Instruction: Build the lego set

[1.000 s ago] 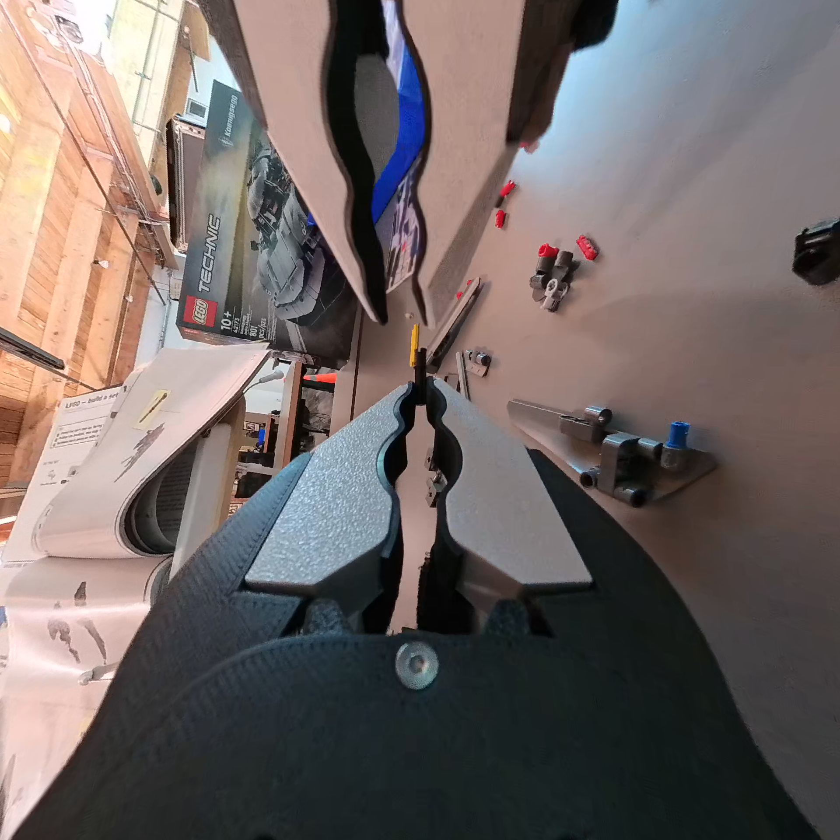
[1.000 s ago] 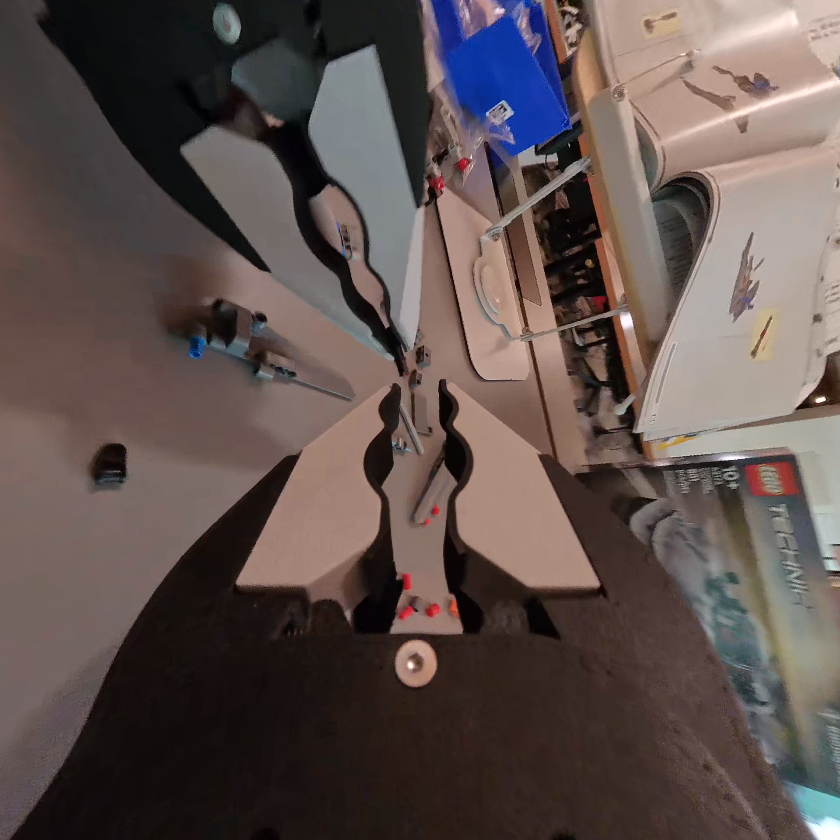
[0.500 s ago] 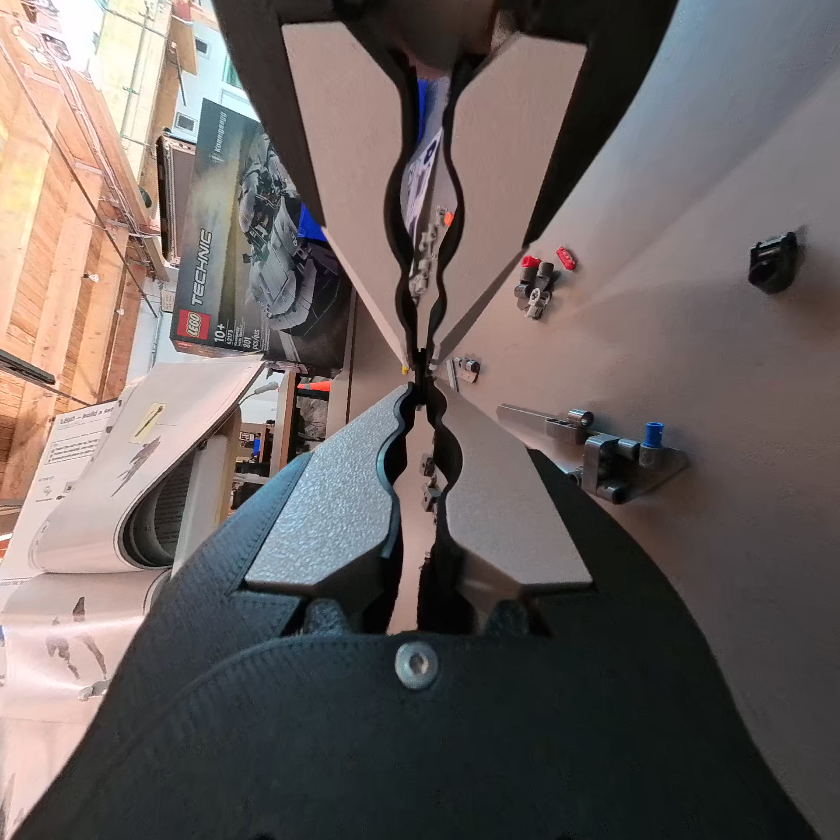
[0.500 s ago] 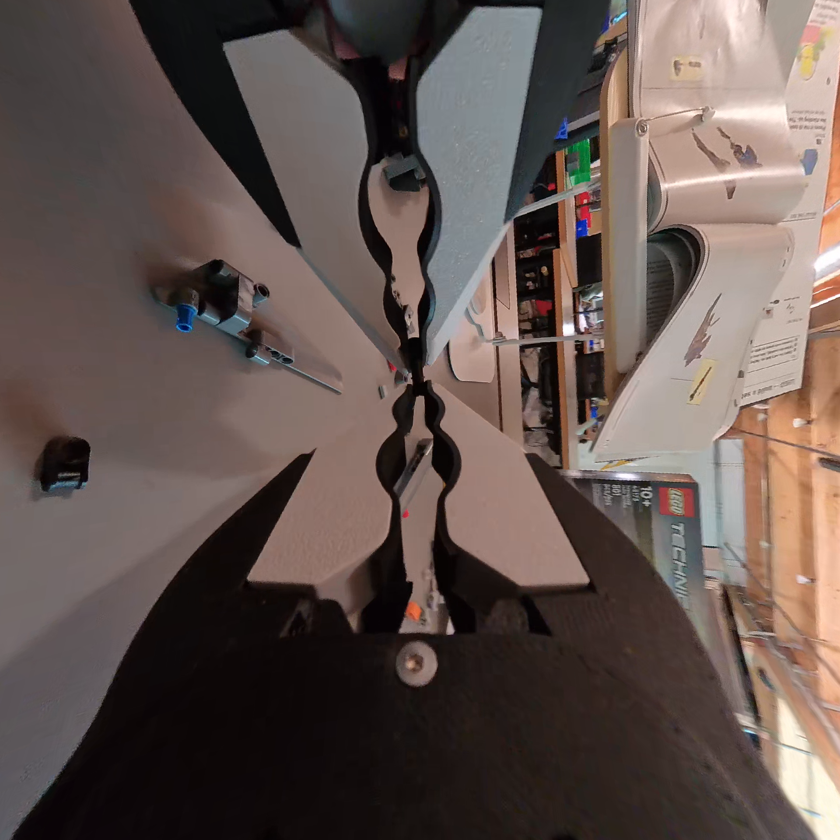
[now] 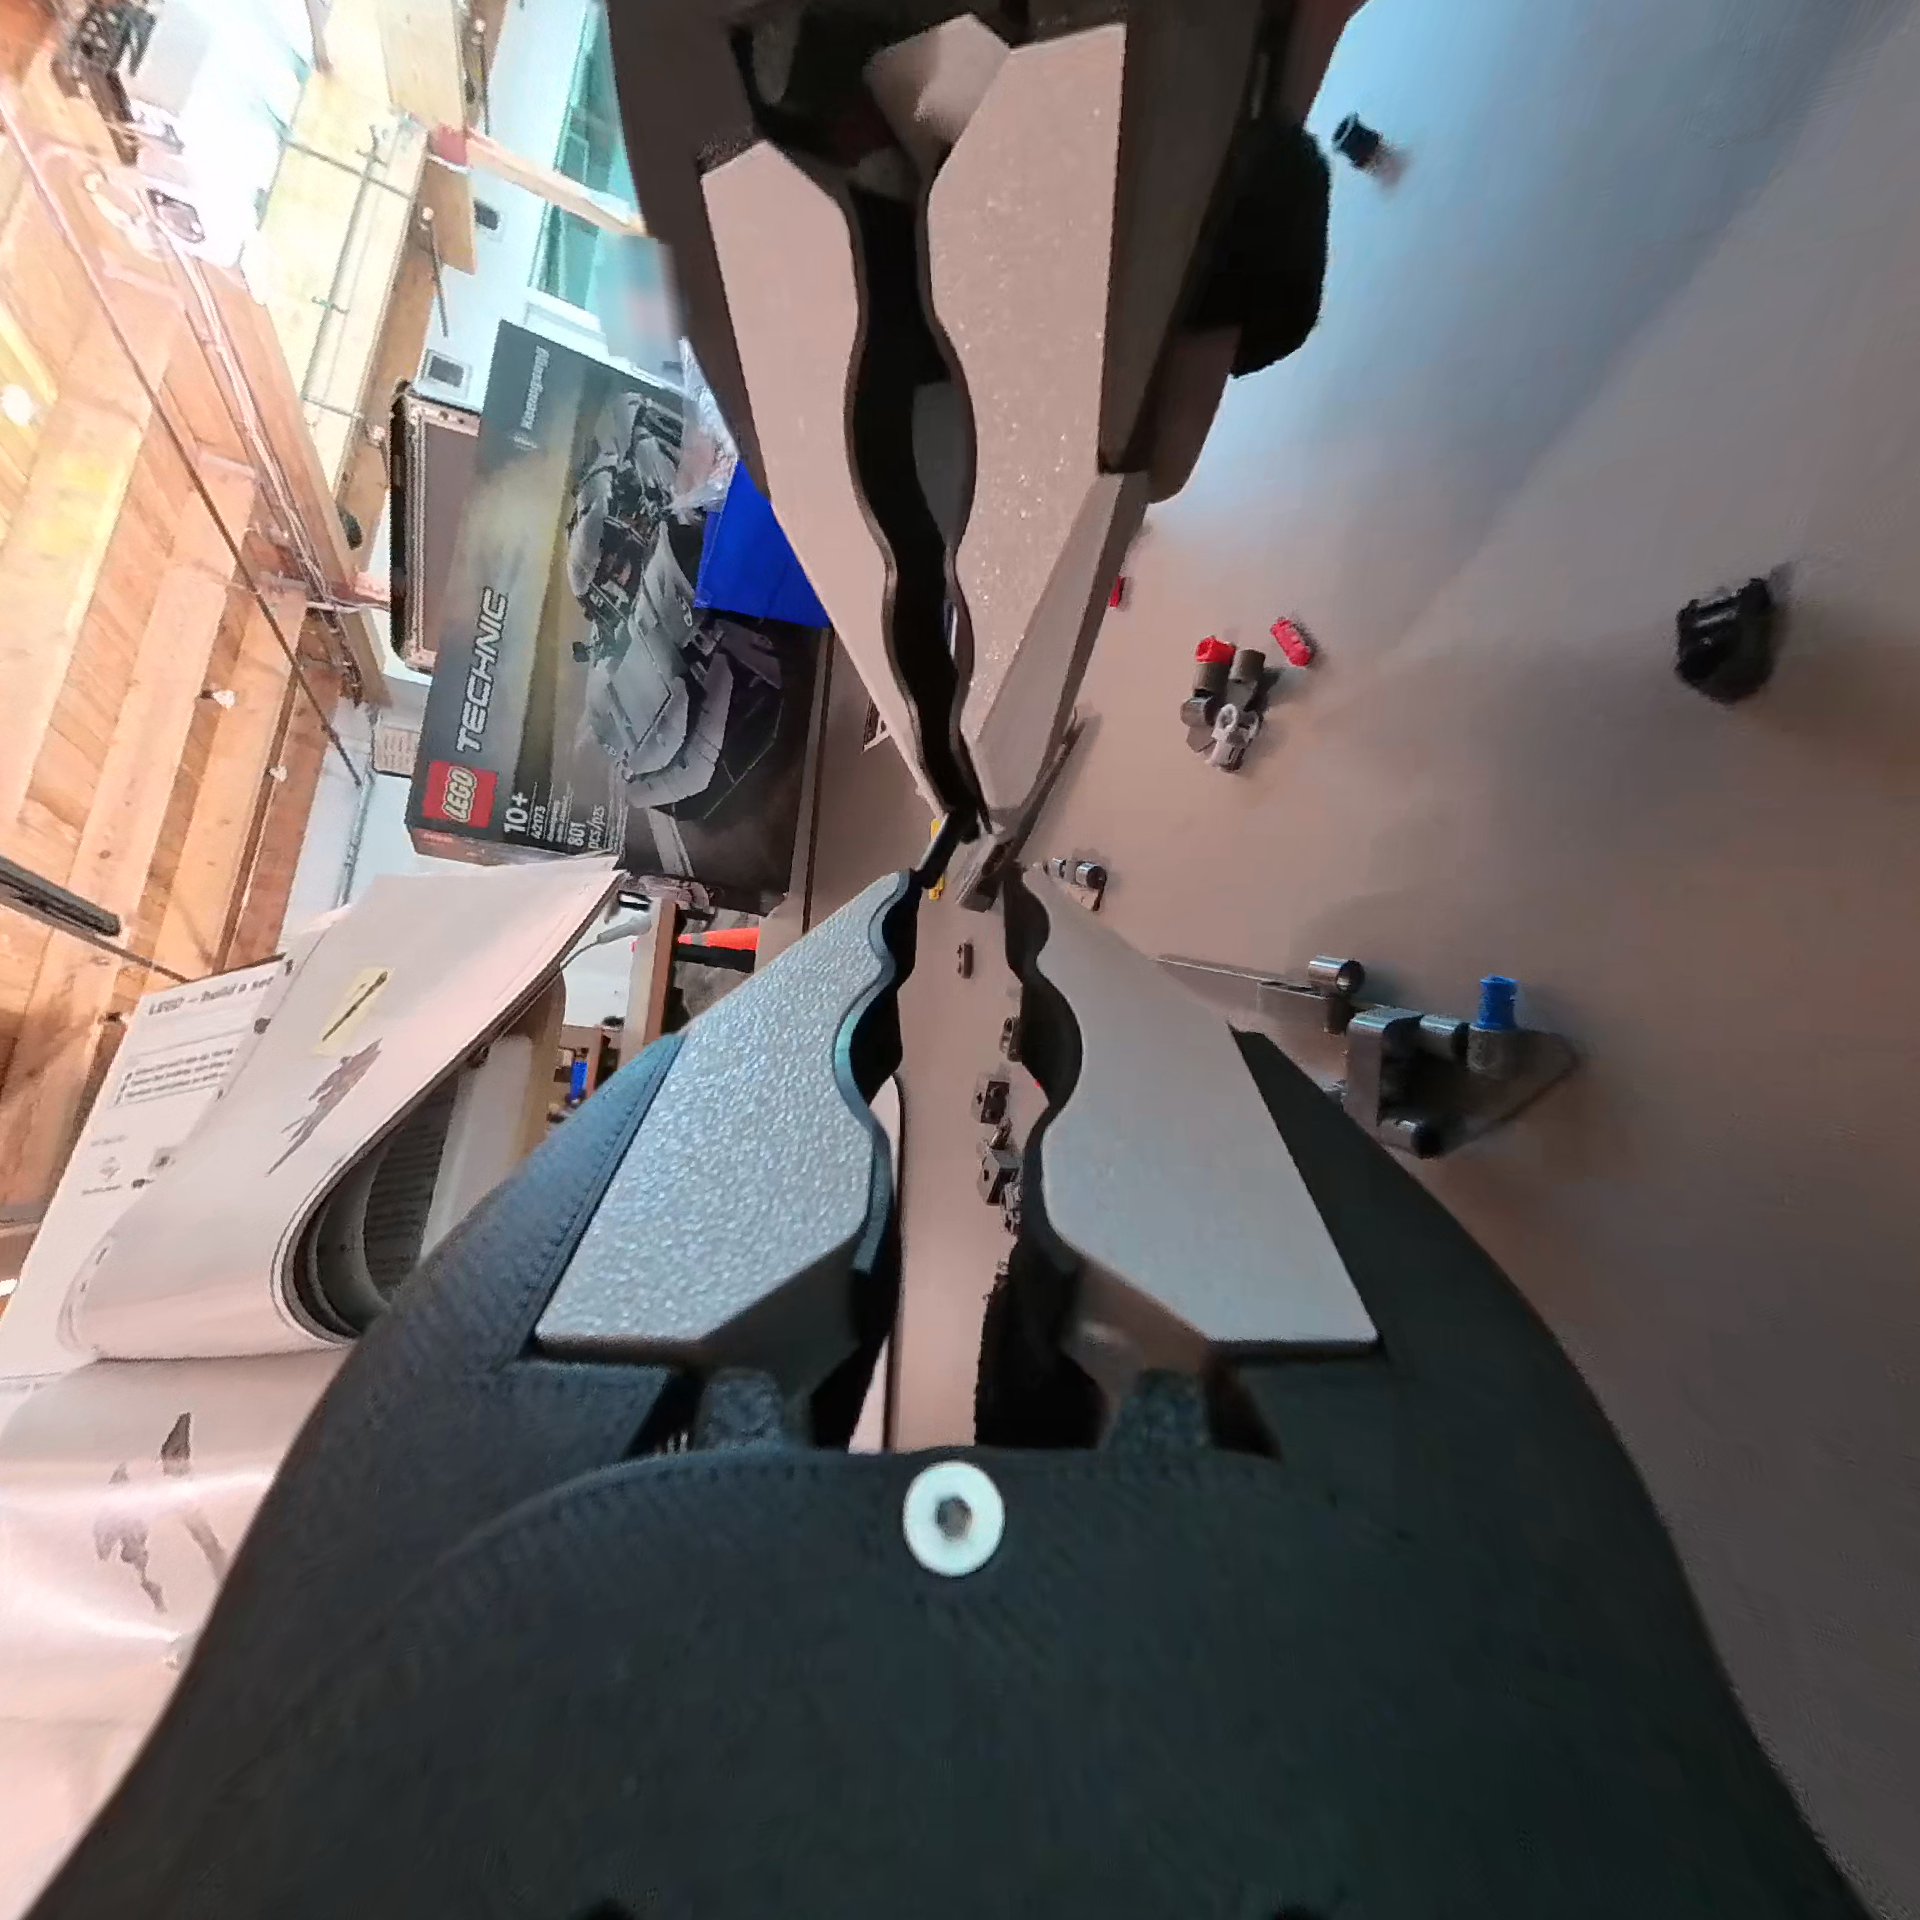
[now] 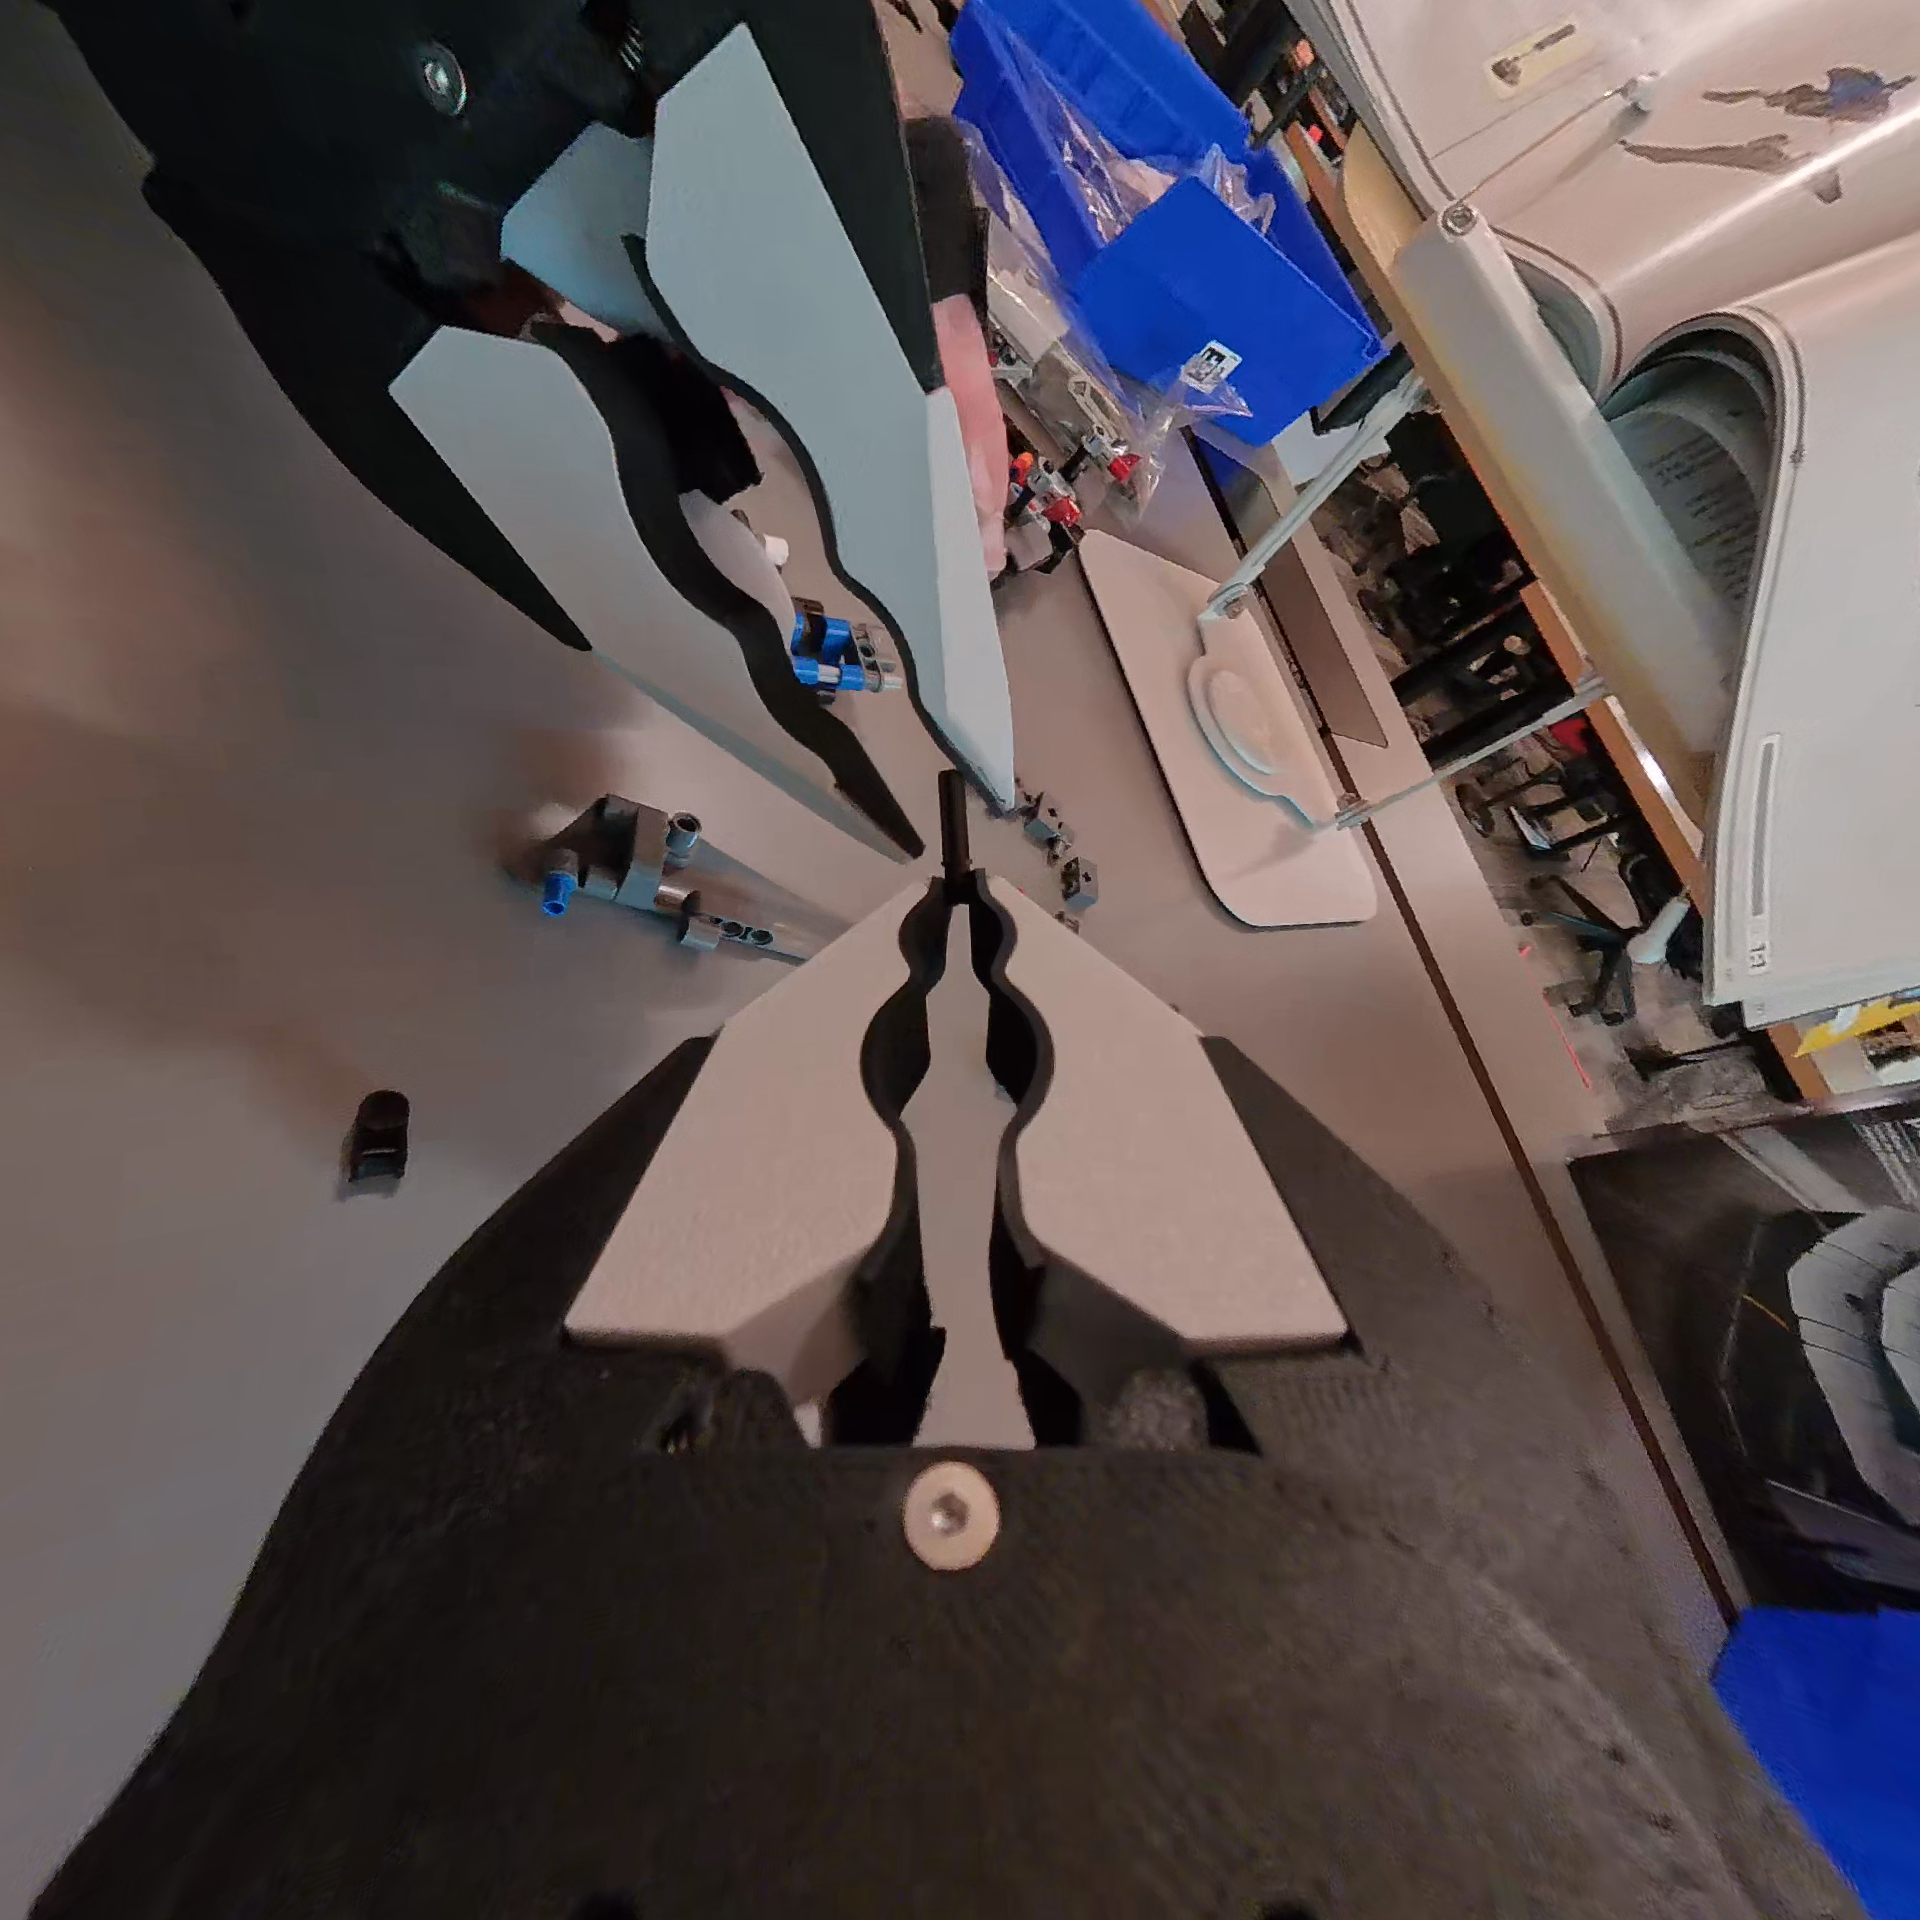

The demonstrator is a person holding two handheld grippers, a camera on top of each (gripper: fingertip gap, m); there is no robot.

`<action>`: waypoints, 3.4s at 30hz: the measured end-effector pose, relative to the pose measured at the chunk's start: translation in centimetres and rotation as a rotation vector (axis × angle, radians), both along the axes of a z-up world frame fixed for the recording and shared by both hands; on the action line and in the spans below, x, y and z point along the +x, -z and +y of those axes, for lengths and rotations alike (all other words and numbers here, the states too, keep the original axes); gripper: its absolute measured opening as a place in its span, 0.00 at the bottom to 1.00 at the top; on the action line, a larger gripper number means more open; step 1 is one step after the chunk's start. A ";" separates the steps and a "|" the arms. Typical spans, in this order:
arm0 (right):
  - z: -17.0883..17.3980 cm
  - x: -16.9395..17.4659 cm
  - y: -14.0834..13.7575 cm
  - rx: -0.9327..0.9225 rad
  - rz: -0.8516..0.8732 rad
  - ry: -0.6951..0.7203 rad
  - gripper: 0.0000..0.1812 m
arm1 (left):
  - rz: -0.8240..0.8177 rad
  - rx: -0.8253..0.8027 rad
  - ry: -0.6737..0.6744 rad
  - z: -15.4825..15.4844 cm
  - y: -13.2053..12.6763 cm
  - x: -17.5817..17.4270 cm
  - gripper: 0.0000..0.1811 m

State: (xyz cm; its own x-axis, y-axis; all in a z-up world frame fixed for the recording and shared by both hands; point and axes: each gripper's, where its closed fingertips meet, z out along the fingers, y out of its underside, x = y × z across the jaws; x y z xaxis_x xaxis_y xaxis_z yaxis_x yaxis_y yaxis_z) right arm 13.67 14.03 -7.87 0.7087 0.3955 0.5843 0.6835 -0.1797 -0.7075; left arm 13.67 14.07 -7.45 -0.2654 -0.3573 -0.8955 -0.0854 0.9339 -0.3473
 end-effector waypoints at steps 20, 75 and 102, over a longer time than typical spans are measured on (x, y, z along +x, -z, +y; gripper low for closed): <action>-0.1 0.6 -2.5 0.158 0.084 0.035 0.01 | 0.129 -0.720 0.061 -0.4 -2.5 -0.2 0.06; -5.2 -1.0 3.1 -0.222 0.090 -0.074 0.09 | 0.288 -0.828 0.122 -0.9 -1.9 -1.2 0.00; -9.0 -3.3 7.4 -0.437 0.272 -0.134 0.06 | 0.621 -0.131 0.171 -6.2 5.6 -4.1 0.01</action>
